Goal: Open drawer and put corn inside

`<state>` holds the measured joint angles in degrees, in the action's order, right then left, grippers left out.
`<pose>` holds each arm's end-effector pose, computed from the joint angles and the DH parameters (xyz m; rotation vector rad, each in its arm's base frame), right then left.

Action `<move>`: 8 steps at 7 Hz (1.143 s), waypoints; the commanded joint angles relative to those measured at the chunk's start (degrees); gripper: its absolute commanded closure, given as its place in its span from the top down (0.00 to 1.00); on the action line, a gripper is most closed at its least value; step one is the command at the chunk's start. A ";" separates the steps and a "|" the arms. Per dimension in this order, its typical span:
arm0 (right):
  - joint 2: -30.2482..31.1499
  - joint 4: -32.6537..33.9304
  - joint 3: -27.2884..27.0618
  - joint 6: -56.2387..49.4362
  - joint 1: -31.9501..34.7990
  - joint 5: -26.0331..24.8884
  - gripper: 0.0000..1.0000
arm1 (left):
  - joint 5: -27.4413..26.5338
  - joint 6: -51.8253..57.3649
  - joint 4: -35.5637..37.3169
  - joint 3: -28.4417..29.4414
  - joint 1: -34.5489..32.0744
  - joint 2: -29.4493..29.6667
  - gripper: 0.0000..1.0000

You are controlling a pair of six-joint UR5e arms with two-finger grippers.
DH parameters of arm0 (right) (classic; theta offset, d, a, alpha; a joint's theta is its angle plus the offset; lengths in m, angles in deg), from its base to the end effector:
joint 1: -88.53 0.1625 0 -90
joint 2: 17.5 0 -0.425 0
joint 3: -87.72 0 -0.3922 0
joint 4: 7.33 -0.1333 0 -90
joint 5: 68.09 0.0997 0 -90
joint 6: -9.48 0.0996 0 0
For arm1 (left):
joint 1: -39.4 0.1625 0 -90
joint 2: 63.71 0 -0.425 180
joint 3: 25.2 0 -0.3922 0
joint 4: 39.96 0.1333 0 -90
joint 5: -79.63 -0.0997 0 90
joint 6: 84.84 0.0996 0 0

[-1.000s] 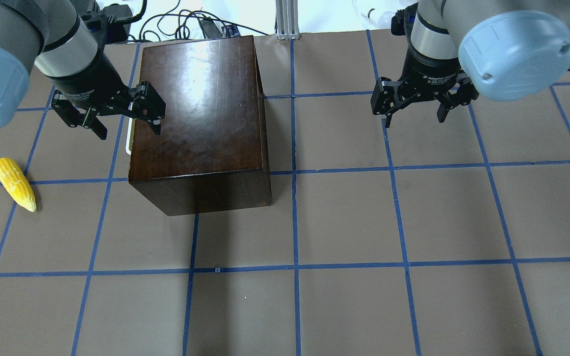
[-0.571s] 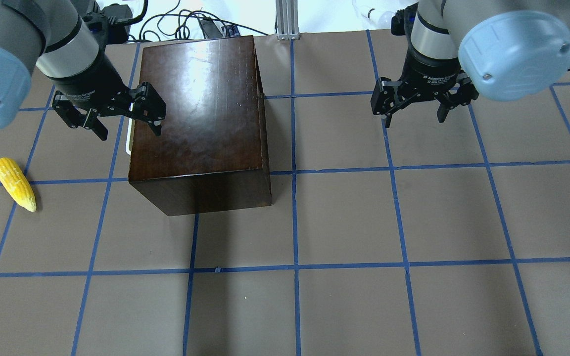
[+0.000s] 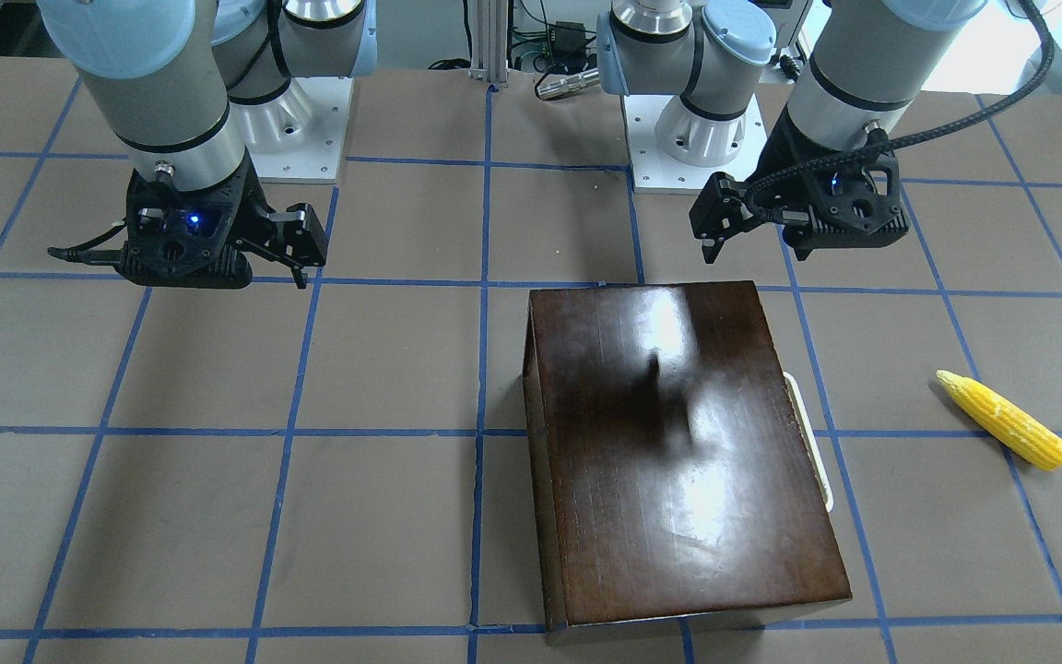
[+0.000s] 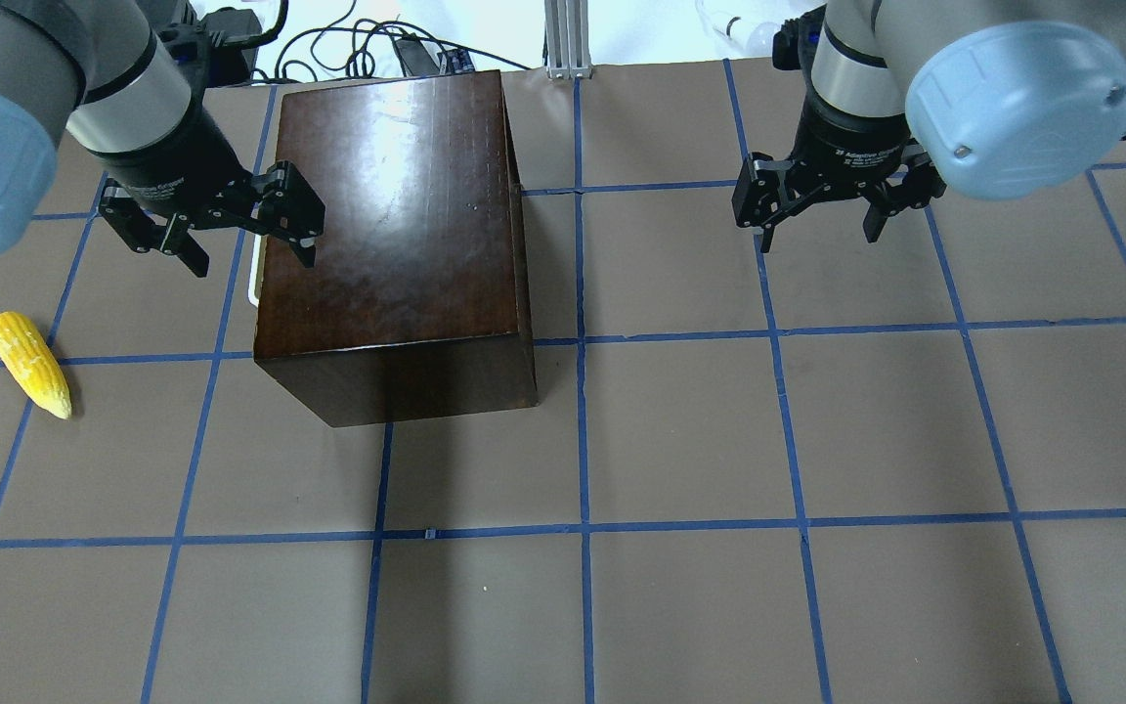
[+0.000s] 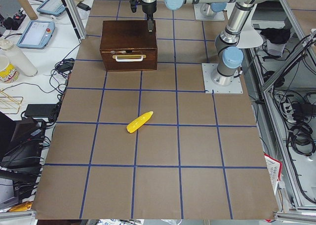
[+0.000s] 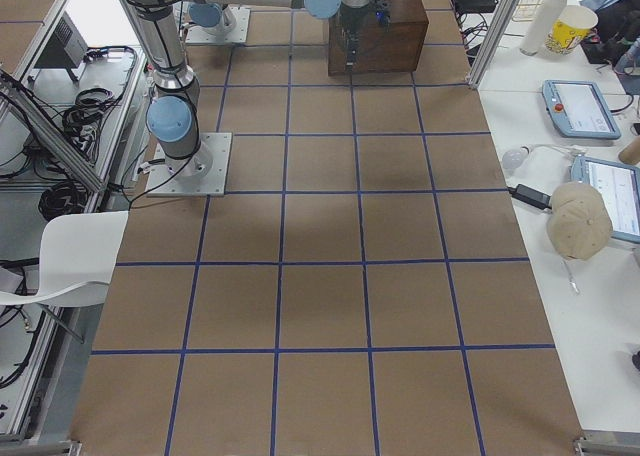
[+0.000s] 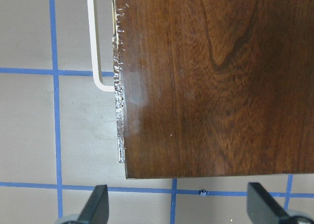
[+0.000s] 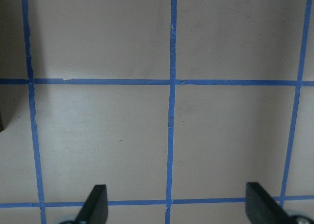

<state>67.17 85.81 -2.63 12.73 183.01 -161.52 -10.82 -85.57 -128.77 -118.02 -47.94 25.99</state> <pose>0.1680 -0.5134 0.4431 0.0351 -3.0781 -0.0619 -0.1098 -0.4926 0.4684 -0.0926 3.1326 0.0366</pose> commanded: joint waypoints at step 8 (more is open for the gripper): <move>0.06 -0.07 0.00 0.00 0.00 0.00 1.00 | -1.04 0.02 -0.39 3.50 6.28 1.63 1.00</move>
<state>67.16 85.78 -2.63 12.73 183.01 -161.52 -11.63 -85.55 -128.54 -116.45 -44.48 27.66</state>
